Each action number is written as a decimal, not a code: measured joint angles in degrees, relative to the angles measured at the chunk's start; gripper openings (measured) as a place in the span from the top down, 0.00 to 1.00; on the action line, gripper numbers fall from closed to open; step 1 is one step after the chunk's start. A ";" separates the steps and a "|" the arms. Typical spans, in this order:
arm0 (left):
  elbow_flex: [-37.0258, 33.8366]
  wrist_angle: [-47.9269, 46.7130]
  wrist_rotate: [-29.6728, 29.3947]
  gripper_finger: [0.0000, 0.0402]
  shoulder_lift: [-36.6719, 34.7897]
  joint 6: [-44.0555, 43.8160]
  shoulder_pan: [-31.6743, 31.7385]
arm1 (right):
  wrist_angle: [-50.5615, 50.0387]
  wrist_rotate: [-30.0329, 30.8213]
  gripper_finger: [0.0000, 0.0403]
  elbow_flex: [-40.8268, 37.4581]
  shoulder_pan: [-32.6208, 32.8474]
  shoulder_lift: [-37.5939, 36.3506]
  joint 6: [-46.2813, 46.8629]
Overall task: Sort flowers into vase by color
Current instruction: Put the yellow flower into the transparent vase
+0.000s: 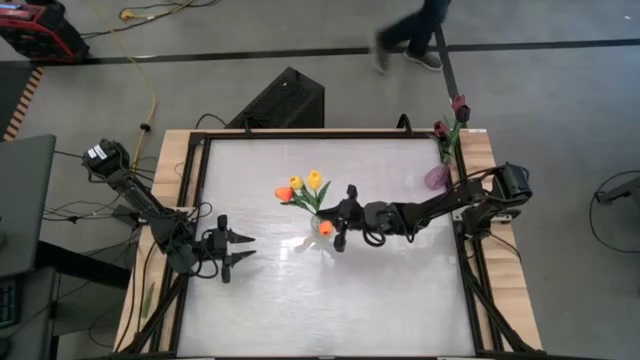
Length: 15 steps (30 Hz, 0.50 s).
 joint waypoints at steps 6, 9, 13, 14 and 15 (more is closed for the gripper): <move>0.00 0.00 0.00 0.63 0.00 -0.03 0.01 | 0.17 -0.02 0.86 0.00 0.08 0.00 -0.11; 0.00 0.00 0.00 0.63 0.00 -0.03 0.02 | 0.23 -0.02 0.86 0.00 0.06 0.00 -0.17; 0.00 0.00 0.00 0.63 0.00 -0.03 0.01 | 0.84 -0.02 0.86 0.02 0.08 -0.02 -0.17; 0.00 -0.01 0.00 0.63 0.00 -0.03 0.02 | 0.83 -0.02 0.86 0.11 0.08 -0.02 -0.21; 0.00 0.00 0.00 0.63 0.00 -0.03 0.01 | 0.85 -0.02 0.85 0.30 0.08 -0.02 -0.36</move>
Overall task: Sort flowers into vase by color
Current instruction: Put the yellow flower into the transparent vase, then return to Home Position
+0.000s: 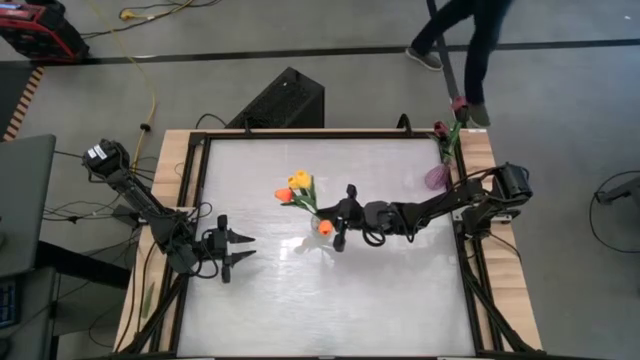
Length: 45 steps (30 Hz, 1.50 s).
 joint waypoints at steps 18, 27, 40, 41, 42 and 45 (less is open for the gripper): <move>0.00 -0.20 0.35 0.63 0.00 0.11 0.00 | -23.38 0.07 0.66 4.22 0.00 -8.81 1.22; 0.00 -0.09 0.54 0.63 0.02 -0.79 -0.01 | -37.36 0.07 0.48 6.50 0.00 -16.38 1.29; 0.00 3.84 1.46 0.63 0.02 -0.25 0.13 | -65.77 -8.88 0.46 10.52 0.00 -25.55 14.63; 0.00 5.51 1.86 0.63 0.02 1.52 0.46 | -67.01 -9.98 0.46 10.52 0.00 -25.91 15.70; 0.00 7.48 2.70 0.63 0.02 3.57 1.07 | -68.32 -11.19 0.46 10.52 0.00 -26.17 16.55; 0.01 13.93 7.76 0.63 0.02 10.51 4.45 | -71.34 -14.79 0.46 10.52 0.00 -26.43 18.44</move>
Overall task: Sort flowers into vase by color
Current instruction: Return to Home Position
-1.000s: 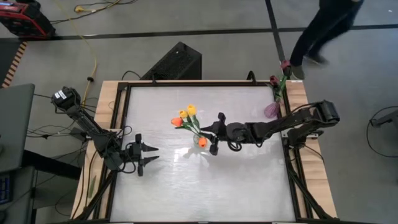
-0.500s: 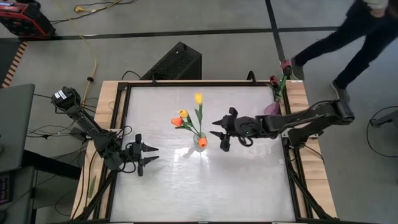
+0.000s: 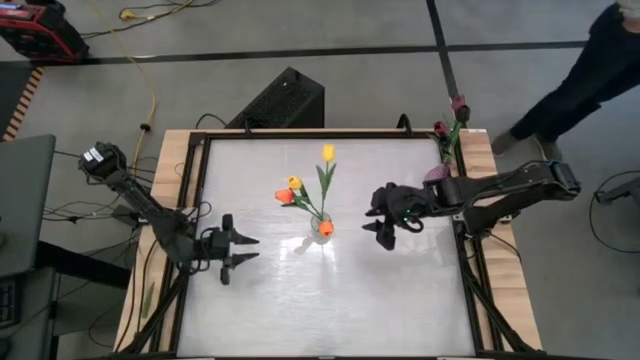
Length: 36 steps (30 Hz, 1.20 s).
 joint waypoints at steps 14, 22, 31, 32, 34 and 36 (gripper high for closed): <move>9.63 0.63 35.76 0.63 -1.21 15.08 26.27 | -5.96 -8.96 0.46 0.00 2.77 0.22 6.77; 24.69 -35.42 37.35 0.63 -11.53 16.78 31.54 | 4.62 -9.72 0.59 0.00 -0.42 0.22 -2.18; 29.25 -54.52 33.63 0.63 -28.51 17.18 31.58 | 10.97 -20.89 0.95 0.00 -11.64 -0.13 -11.87; 29.25 -55.62 32.80 0.63 -30.63 17.06 31.58 | 10.77 -21.13 0.96 0.00 -12.44 -0.41 -13.00; 29.25 -58.14 31.44 0.63 -34.56 16.48 31.57 | 9.98 -21.16 0.96 0.00 -13.49 -1.58 -14.71; 29.25 -60.94 31.02 0.63 -38.03 15.37 31.58 | 8.91 -21.20 0.93 0.00 -14.09 -3.28 -15.44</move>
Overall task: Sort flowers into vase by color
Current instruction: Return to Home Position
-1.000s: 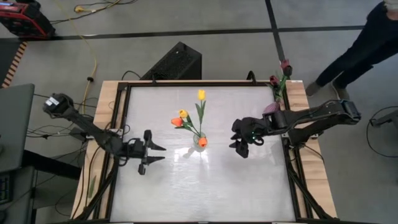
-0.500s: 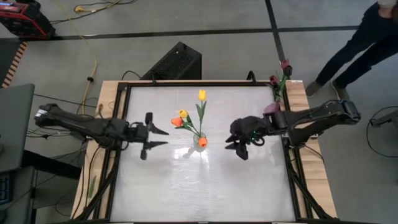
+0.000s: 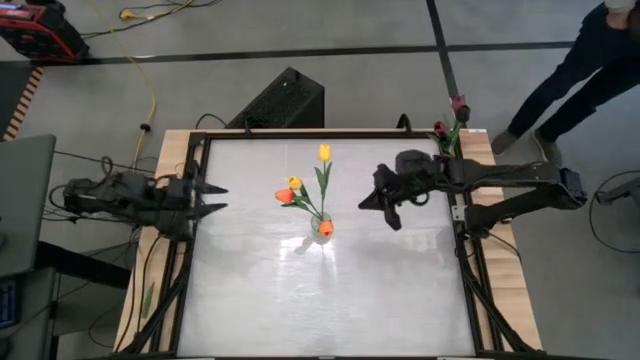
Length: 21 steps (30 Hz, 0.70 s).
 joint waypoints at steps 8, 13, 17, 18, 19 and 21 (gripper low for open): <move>-3.07 -5.56 -0.08 0.63 -11.42 -3.87 -0.02 | -3.03 3.63 0.96 -5.21 1.47 -12.18 0.39; -7.16 -4.27 -0.60 0.63 -13.38 -4.92 -0.02 | 2.69 5.91 0.95 -13.17 3.07 -19.15 5.02; -10.32 3.23 -0.09 0.63 -12.56 -5.26 -0.02 | 8.94 6.57 0.95 -20.16 4.19 -22.69 6.50; -11.44 4.02 0.36 0.63 -12.56 -5.28 -0.02 | 10.68 6.60 0.96 -21.84 4.44 -23.27 6.62; -12.49 5.29 0.69 0.63 -12.52 -5.32 -0.02 | 12.97 6.63 0.96 -23.53 4.70 -23.79 6.78; -14.39 7.99 0.80 0.63 -12.64 -5.38 -0.02 | 17.56 6.73 0.96 -26.79 5.08 -24.52 7.35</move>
